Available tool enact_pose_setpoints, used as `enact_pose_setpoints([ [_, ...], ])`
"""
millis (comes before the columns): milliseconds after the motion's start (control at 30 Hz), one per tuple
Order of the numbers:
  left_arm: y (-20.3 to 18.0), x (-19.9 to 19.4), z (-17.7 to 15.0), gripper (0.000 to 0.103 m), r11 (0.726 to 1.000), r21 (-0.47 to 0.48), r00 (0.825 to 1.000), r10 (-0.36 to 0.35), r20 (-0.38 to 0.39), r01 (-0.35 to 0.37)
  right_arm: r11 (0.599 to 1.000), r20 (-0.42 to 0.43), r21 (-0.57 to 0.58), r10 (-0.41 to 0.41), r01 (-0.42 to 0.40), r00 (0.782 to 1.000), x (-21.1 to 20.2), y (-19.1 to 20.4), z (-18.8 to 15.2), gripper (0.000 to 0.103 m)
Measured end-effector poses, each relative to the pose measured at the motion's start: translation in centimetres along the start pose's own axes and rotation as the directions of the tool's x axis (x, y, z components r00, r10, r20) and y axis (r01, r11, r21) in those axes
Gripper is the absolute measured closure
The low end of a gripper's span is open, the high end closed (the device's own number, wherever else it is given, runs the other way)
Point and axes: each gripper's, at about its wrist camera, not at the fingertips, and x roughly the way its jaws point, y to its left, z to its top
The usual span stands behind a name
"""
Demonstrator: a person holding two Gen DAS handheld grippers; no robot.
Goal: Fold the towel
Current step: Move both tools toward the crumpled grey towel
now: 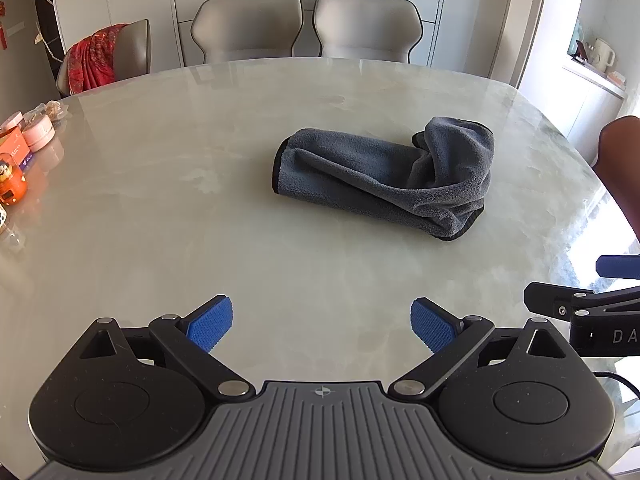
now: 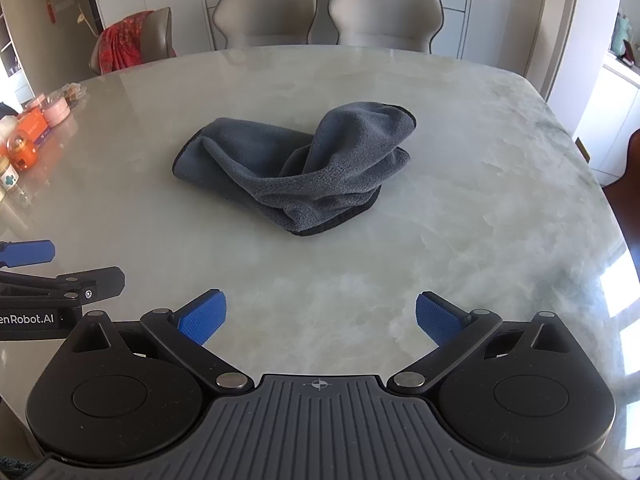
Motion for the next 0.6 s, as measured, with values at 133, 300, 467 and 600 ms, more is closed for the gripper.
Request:
enact_pose_setpoints([
  [133, 0.16, -0.21, 0.02, 0.005, 1.0, -0.003, 1.0, -0.007, -0.004, 0.007, 1.0, -0.002, -0.004, -0.004, 0.004, 1.0, 0.01, 0.06, 0.08, 0.001],
  [300, 0.36, -0.47, 0.05, 0.005, 1.0, -0.007, 1.0, -0.016, -0.008, 0.016, 1.0, -0.005, -0.01, -0.008, 0.008, 1.0, 0.03, 0.14, 0.18, 0.001],
  [467, 0.33, 0.04, 0.12, 0.005, 1.0, 0.0, 1.0, -0.004, -0.018, 0.004, 1.0, -0.008, -0.015, -0.013, 0.013, 1.0, 0.05, 0.22, 0.29, 0.001],
  [600, 0.49, 0.12, 0.16, 0.005, 1.0, -0.005, 1.0, -0.002, -0.024, 0.002, 1.0, -0.01, -0.02, -0.016, 0.016, 1.0, 0.06, 0.28, 0.32, 0.001],
])
